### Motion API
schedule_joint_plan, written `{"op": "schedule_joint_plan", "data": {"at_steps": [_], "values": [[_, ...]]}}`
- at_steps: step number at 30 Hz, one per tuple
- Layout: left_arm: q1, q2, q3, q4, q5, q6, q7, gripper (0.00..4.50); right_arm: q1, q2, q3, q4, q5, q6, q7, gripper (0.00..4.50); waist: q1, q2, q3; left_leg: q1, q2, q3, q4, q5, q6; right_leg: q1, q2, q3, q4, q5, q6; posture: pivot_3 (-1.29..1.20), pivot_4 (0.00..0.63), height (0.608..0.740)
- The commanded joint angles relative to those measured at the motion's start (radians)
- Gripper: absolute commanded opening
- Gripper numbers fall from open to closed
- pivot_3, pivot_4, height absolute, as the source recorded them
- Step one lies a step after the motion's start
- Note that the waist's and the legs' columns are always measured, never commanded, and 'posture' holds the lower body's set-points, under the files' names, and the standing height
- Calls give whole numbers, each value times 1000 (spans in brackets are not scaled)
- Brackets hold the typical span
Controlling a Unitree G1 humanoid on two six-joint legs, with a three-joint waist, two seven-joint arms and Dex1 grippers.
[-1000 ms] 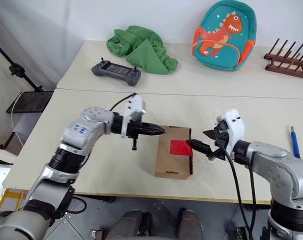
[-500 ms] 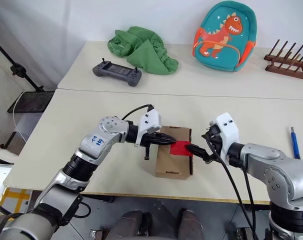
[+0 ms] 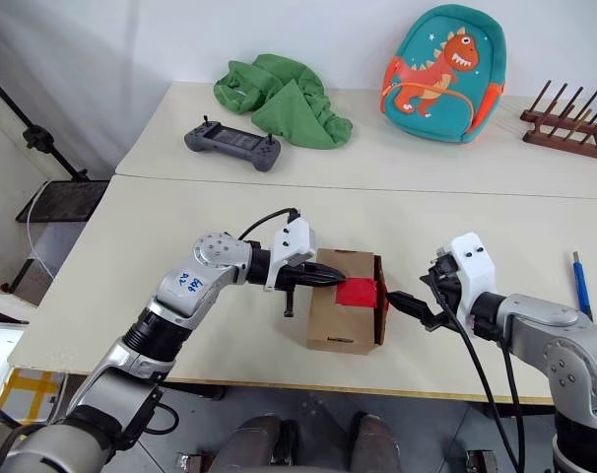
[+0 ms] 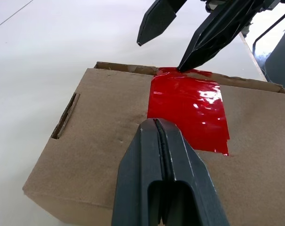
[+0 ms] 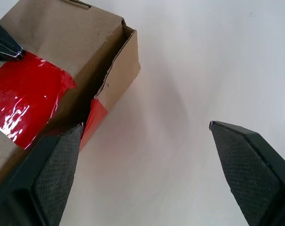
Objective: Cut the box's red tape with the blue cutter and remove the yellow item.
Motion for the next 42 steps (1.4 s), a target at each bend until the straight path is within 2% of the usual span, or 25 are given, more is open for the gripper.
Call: {"op": "schedule_joint_plan", "data": {"at_steps": [1,10,17,20,23,27,32,35,40,42], "values": [[34,16,-29,36,33,30,1,0,0,-19,1,-9,-1,27,-24,4449,0,0,0,0,0,0,0,0,0,0,0,0,0,0,0,0,150,740],[32,11,-28,37,34,31,4,0,-133,58,48,-14,25,175,-98,4449,-2,0,0,0,1,0,0,-2,-4,-1,-3,1,-1,0,0,0,150,740],[43,12,-26,22,31,39,10,0,-169,29,110,-12,-6,230,-112,4449,-2,0,0,0,1,0,0,-2,-3,-1,-2,2,-1,0,0,0,150,740],[49,16,-26,15,32,40,11,0,-145,-62,235,13,-106,150,-145,4449,-2,0,0,0,1,0,0,-2,-3,-1,-2,1,-1,0,0,0,150,740],[52,18,-26,11,31,41,13,0,-119,-113,299,39,-163,78,-145,4449,-2,-1,-1,0,1,0,0,-4,-5,-1,-1,1,-2,0,0,0,150,740],[56,22,-25,6,32,43,15,0,-91,-109,291,68,-180,40,-128,4449,-3,-2,-1,0,1,1,-1,-1,-2,0,0,1,-1,0,0,0,150,740],[58,20,-25,0,31,49,18,0,-61,-93,294,77,-187,8,-122,4449,-3,-3,-2,1,1,1,-1,-4,-6,0,-1,1,-3,0,0,0,150,740],[57,19,-23,-3,30,54,21,0,-35,-85,276,74,-184,-5,-117,4449,-3,-5,-3,1,2,1,-1,-4,-6,0,-1,1,-4,0,0,0,150,740],[65,21,-23,-22,26,68,25,0,-52,-24,-30,169,25,27,40,4449,-1,-6,-3,0,2,1,-1,-4,-5,0,-1,1,-5,0,0,0,150,740],[68,24,-23,-27,26,69,24,0,-26,-56,-47,227,52,13,116,4449,-1,-5,-3,0,2,1,-2,-2,-1,0,-1,1,-3,0,0,0,150,740]]}}
